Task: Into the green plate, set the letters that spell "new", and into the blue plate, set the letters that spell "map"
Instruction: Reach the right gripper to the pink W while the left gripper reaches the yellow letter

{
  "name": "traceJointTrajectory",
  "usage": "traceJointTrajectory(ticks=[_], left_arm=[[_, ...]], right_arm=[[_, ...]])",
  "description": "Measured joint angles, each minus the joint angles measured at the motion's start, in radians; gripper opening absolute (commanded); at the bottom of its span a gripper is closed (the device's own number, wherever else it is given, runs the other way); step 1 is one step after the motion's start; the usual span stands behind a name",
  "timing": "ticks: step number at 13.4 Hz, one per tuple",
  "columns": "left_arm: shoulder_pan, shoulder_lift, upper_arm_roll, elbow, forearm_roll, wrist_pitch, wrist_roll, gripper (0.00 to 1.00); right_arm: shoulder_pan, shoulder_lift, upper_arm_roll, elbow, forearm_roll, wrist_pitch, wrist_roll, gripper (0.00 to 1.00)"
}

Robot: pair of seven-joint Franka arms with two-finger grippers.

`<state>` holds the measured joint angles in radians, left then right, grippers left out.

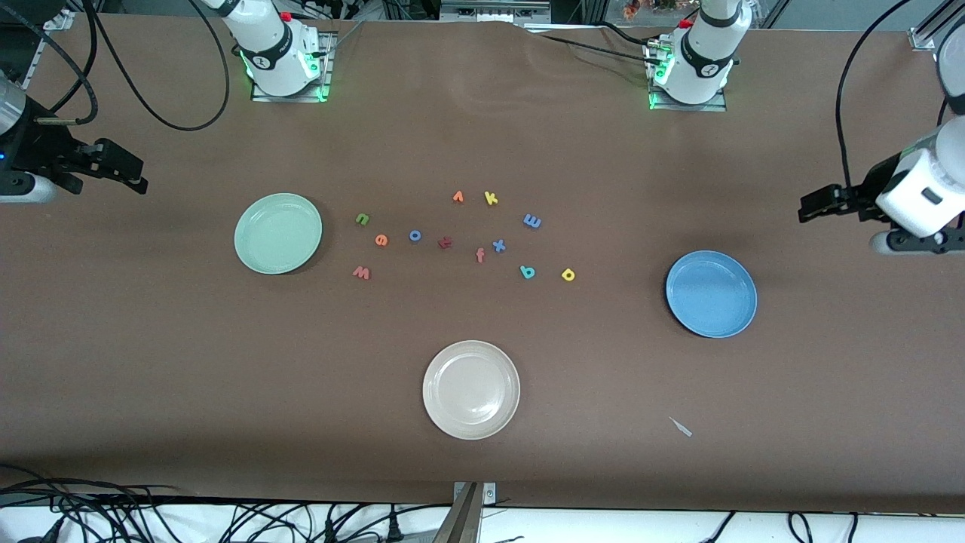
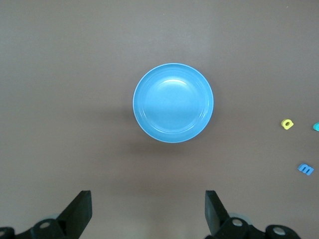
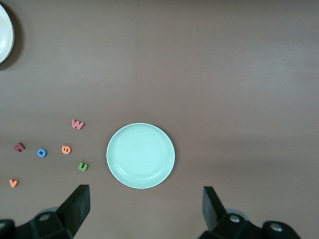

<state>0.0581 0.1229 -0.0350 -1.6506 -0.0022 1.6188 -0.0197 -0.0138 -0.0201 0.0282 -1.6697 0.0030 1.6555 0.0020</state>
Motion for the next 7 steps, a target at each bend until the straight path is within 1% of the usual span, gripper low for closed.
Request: traceJointTrajectory(ticks=[3,5,7], left_arm=[[-0.031,0.067,-0.006,0.037,0.000,0.001,0.000,1.00],[-0.079,0.088,-0.009,0.039,0.000,0.001,-0.018,1.00],[-0.140,0.107,-0.011,0.040,-0.001,0.001,-0.093,1.00]], right_arm=[[0.000,0.000,0.000,0.000,0.000,0.000,0.000,1.00],[0.000,0.000,0.000,0.000,0.001,0.001,0.005,1.00],[0.001,0.004,0.002,0.000,0.023,0.013,0.048,1.00]])
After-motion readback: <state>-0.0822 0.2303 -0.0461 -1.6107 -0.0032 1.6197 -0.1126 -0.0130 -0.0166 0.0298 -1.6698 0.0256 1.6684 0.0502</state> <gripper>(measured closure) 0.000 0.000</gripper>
